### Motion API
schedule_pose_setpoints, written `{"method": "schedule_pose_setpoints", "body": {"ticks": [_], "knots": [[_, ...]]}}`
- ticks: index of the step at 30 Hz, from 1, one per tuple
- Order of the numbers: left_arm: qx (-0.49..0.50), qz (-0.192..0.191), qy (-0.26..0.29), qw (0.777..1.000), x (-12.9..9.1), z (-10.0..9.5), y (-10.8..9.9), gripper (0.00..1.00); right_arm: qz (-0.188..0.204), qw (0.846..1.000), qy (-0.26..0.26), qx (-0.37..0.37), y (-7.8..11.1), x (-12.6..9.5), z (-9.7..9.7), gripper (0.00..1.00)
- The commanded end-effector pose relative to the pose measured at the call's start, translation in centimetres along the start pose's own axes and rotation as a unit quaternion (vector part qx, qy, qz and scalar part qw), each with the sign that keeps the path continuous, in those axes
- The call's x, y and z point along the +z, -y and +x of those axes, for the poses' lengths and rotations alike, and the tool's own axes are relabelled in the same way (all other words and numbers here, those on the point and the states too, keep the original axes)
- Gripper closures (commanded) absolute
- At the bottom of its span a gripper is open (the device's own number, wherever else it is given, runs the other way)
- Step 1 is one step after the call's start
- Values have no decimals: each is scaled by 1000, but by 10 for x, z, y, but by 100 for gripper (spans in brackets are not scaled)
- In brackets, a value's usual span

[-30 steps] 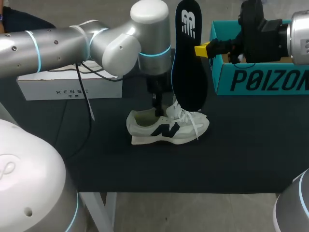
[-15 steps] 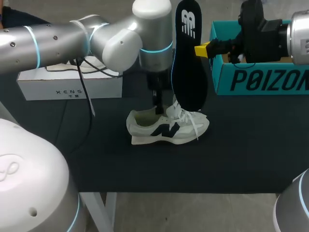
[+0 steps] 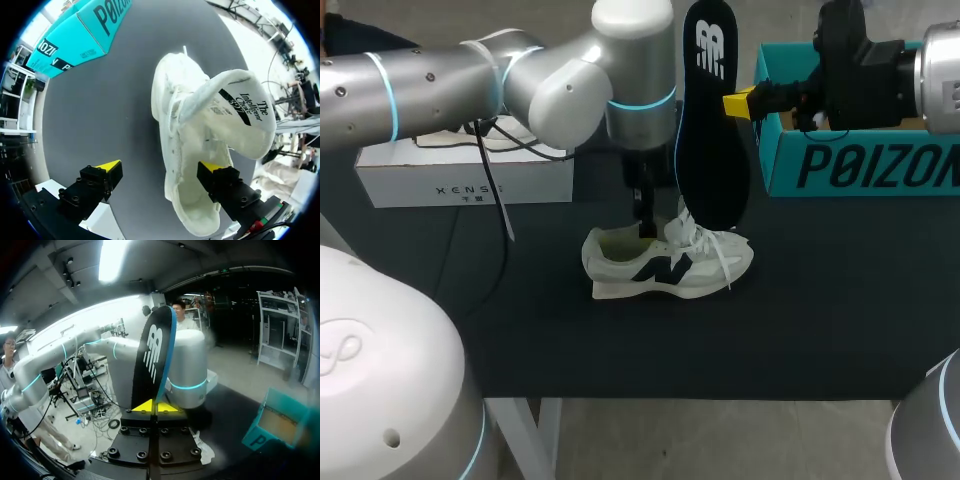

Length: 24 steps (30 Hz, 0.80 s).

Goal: Take the shoe out of the shoebox, open the shoe tongue, remove and reinsert the insole, then place the shoe into the shoebox

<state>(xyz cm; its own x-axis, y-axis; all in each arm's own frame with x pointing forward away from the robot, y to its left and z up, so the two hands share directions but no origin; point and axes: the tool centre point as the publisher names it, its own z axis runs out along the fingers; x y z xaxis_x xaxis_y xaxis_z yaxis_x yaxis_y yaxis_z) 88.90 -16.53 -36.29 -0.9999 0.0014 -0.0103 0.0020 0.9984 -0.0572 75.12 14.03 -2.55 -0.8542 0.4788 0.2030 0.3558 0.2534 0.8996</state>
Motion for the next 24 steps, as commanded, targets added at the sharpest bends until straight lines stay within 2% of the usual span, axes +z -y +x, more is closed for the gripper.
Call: {"method": "schedule_pose_setpoints", "body": {"ticks": [1, 4, 5, 6, 7, 11, 13, 24], "knots": [[-1, -6, -2, 1000, 14, -1, 5, 0, 0, 1000, 1, 0, 0, 3, -1, 100], [-1, -8, -5, 1000, 20, -3, 6, 0, 0, 1000, 1, 0, 0, 3, -1, 100], [-1, -7, -5, 1000, 20, -3, 7, 4, 0, 1000, 1, 0, 0, 3, -1, 100], [-1, -6, -6, 1000, 20, -3, 7, 24, 0, 1000, 1, 0, 0, 3, -1, 100], [-1, -4, -6, 1000, 20, -2, 7, 30, 0, 1000, 1, 0, 0, 3, -1, 100], [0, -4, -8, 1000, 23, -1, 8, 67, 0, 1000, 1, 0, 0, 3, -1, 100], [-1, -3, -12, 1000, 26, -1, 7, 98, 0, 1000, 1, 0, 0, 3, -1, 100], [11, -13, -27, 999, 20, 2, 6, 100, 0, 1000, 1, 0, 0, 3, -1, 100]]}}
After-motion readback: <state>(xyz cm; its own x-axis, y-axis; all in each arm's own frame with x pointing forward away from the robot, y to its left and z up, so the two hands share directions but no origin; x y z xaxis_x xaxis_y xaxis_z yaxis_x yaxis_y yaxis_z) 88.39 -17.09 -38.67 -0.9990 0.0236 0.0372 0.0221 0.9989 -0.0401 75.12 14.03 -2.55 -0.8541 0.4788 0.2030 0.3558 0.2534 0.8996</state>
